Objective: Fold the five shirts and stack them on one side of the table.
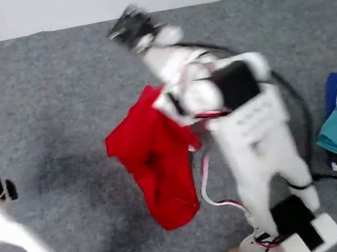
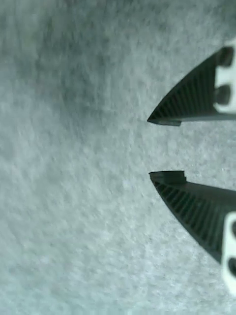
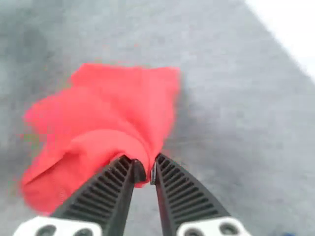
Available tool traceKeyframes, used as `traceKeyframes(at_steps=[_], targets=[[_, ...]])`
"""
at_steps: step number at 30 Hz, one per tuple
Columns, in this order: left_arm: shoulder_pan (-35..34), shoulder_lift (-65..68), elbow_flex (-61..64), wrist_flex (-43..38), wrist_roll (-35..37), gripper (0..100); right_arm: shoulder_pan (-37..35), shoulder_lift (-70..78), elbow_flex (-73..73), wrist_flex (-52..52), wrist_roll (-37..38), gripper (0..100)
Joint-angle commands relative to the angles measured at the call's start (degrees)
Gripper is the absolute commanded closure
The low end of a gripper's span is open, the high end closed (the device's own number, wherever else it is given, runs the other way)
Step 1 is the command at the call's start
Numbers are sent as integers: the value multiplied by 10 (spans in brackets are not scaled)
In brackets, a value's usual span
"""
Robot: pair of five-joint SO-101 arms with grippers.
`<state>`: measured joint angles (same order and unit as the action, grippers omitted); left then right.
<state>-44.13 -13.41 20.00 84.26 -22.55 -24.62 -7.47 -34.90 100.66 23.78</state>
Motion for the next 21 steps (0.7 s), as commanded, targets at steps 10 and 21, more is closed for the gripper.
traceKeyframes(at_steps=[10,21], targets=[[281,-23,-27,69,1,849,253,-42,-87,-38,87,988],[522,-22,-28,58,46,848,282,-44,-105,-79,85,988]])
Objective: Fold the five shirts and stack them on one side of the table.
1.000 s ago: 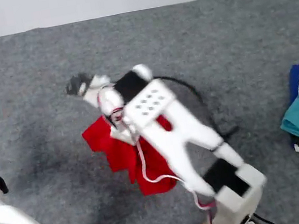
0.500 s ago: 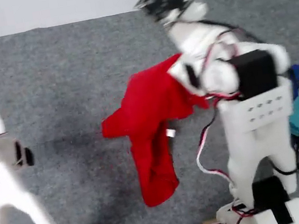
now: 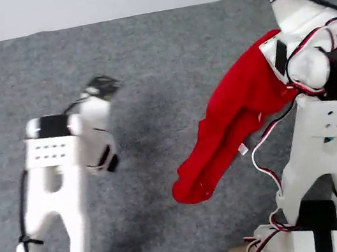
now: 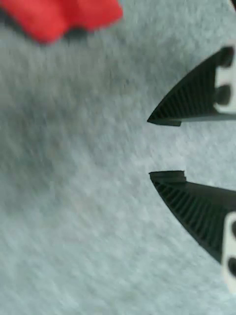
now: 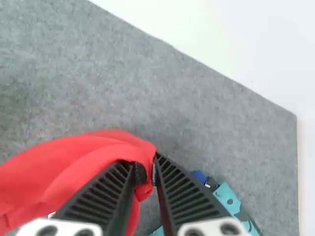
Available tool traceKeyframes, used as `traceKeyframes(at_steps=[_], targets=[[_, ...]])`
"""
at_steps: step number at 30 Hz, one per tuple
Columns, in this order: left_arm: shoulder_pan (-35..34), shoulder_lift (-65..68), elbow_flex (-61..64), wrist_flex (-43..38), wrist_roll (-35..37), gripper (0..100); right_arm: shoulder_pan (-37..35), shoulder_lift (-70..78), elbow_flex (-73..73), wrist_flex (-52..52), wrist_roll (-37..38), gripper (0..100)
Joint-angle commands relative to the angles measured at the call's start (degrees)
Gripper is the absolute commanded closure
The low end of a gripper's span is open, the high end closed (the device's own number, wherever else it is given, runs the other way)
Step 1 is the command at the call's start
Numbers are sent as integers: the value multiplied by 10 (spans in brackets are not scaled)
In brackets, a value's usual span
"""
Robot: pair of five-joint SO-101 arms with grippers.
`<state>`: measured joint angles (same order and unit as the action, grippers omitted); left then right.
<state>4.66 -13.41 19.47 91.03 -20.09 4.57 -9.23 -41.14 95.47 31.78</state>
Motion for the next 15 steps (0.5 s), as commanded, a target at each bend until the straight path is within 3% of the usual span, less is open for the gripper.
traceKeyframes(at_steps=[1,10,15], targets=[[34,-22,-22,-17,26,848,-21,-27,-55,-36,5,988],[-104,-22,-22,-28,42,848,-211,-24,-154,-177,7,989],[-203,-22,-22,-28,41,848,-264,-24,-189,-261,35,989]])
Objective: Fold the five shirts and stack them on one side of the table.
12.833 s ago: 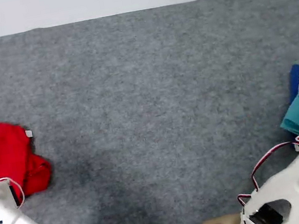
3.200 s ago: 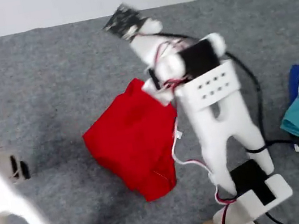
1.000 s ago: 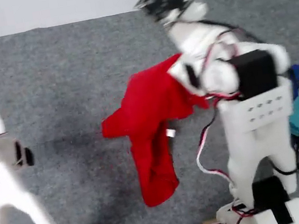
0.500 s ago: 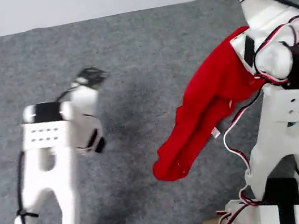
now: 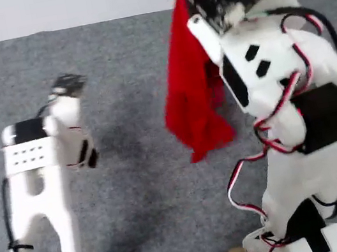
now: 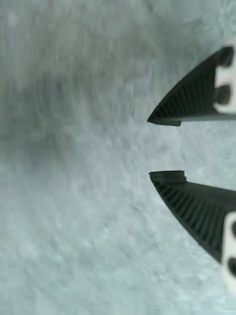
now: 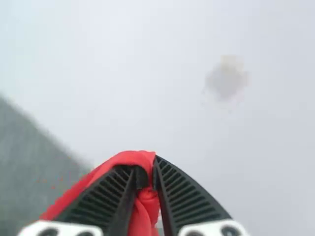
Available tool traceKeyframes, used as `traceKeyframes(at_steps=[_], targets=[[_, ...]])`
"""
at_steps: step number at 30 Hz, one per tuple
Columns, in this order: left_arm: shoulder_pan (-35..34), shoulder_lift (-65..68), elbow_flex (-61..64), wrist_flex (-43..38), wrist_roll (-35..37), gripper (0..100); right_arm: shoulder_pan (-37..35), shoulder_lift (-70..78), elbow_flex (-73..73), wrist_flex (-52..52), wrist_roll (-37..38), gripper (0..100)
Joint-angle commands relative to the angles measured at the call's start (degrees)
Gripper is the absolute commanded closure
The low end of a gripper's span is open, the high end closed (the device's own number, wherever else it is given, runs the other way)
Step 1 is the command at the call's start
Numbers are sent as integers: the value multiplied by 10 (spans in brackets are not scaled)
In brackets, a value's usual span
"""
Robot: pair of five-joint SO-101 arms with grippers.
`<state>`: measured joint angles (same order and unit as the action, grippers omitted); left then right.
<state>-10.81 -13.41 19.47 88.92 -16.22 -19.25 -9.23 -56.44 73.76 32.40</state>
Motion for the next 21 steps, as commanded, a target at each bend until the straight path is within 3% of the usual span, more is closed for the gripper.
traceKeyframes(at_steps=[1,8,14,21], targets=[[-64,-22,-22,-7,2,848,-34,-24,-39,-49,42,989],[-86,-22,-23,-7,-19,848,-36,-17,-24,-11,69,989],[-82,-22,-64,-6,-17,848,44,24,99,73,68,989],[63,-22,-71,3,-15,848,160,129,244,69,69,989]])
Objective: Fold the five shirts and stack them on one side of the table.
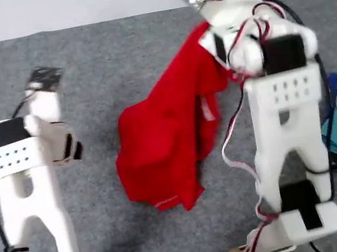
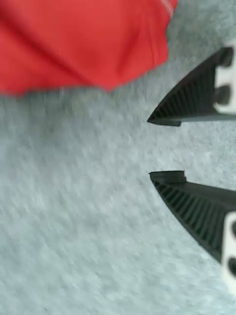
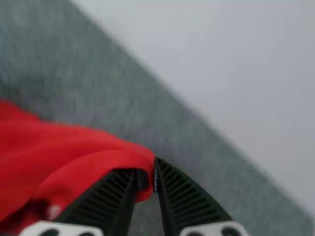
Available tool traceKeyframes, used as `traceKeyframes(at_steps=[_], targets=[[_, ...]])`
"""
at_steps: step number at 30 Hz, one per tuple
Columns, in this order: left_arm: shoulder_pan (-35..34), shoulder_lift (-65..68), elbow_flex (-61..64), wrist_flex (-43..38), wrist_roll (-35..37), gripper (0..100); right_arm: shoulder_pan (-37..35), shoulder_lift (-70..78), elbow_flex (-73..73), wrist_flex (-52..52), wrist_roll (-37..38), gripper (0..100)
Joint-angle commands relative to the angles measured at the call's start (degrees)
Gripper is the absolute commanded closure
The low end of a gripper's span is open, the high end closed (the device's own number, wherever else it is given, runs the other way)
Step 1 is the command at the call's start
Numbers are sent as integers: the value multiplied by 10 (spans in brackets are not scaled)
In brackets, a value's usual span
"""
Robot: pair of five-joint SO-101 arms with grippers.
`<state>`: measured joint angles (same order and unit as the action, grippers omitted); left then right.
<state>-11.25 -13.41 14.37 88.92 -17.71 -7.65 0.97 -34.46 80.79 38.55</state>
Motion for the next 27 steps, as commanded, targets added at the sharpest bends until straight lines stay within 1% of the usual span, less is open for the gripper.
traceKeyframes(at_steps=[1,6,10,13,15,18,24,27], targets=[[95,-22,-20,4,6,848,58,44,30,-1,8,989],[230,-17,-7,-5,49,848,101,117,33,5,5,989],[335,-16,38,-56,69,846,109,138,33,10,5,989],[389,-16,93,-105,70,842,106,138,33,26,5,989],[413,-16,122,-120,70,810,106,138,33,31,5,989],[430,6,141,-123,71,768,108,138,33,34,5,989],[455,125,121,-138,72,765,101,138,33,34,4,989],[470,175,87,-149,92,765,96,138,34,34,4,989]])
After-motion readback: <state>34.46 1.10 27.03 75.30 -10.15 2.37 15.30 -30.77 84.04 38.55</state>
